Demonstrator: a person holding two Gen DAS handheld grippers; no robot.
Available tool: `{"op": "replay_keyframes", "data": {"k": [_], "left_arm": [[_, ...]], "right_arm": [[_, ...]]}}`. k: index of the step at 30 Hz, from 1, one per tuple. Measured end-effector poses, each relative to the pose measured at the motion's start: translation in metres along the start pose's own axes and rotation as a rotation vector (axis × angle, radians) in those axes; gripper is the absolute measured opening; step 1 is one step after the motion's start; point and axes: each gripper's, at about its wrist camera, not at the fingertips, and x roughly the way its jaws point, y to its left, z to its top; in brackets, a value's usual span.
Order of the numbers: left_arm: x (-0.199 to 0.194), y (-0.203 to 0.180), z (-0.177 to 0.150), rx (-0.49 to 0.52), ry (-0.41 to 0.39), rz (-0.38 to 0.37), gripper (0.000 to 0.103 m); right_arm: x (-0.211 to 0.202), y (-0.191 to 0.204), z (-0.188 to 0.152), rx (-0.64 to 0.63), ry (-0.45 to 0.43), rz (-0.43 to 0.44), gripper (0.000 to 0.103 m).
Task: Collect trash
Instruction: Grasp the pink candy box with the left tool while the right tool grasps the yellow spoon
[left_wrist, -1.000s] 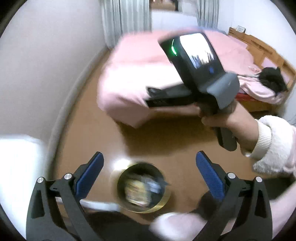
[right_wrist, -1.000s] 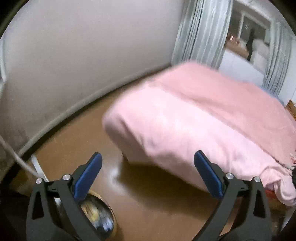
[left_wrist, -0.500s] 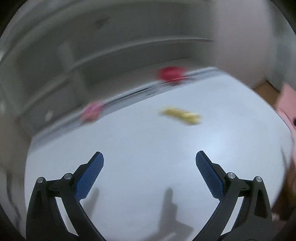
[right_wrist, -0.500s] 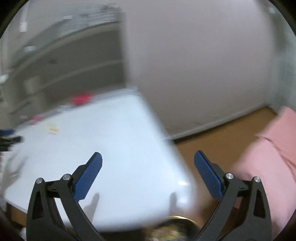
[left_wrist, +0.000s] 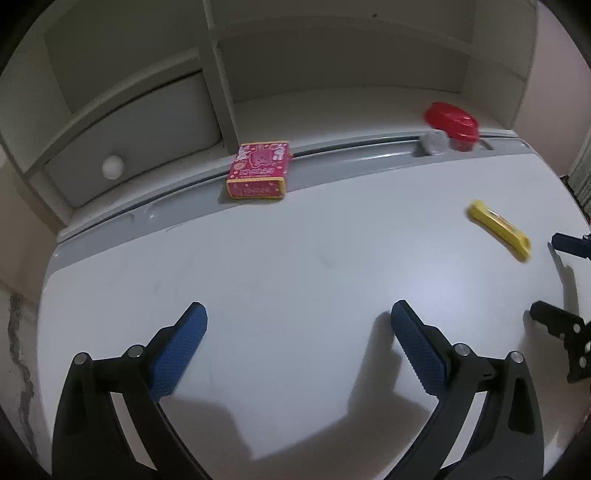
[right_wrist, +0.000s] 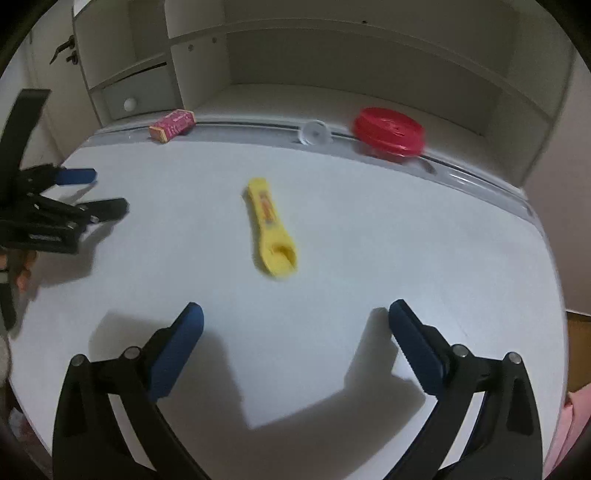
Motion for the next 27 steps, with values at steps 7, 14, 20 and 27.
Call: {"op": "replay_keyframes", "data": {"k": [7,14,20,27], "left_arm": [[0.027,0.021,0.033,-0.058,-0.042,0.003,0.098],[0.05,0.016,0.067,-0.051,-0.045,0.011,0.098],[0.057,0.014,0.073,-0.041,-0.041,-0.03,0.097],[0.045,0.023,0.066,-0.072,-0.093,-0.077,0.041]], "right_arm": [[0.016,-0.001,0.021,-0.023,-0.021,0.017,0.098],[0.018,-0.008,0.025,-0.021,-0.019,0.021,0.098],[0.021,-0.007,0.028,-0.015,-0.018,0.018,0.098],[0.013,-0.007,0.029,0.011,-0.073,0.006,0.022]]}}
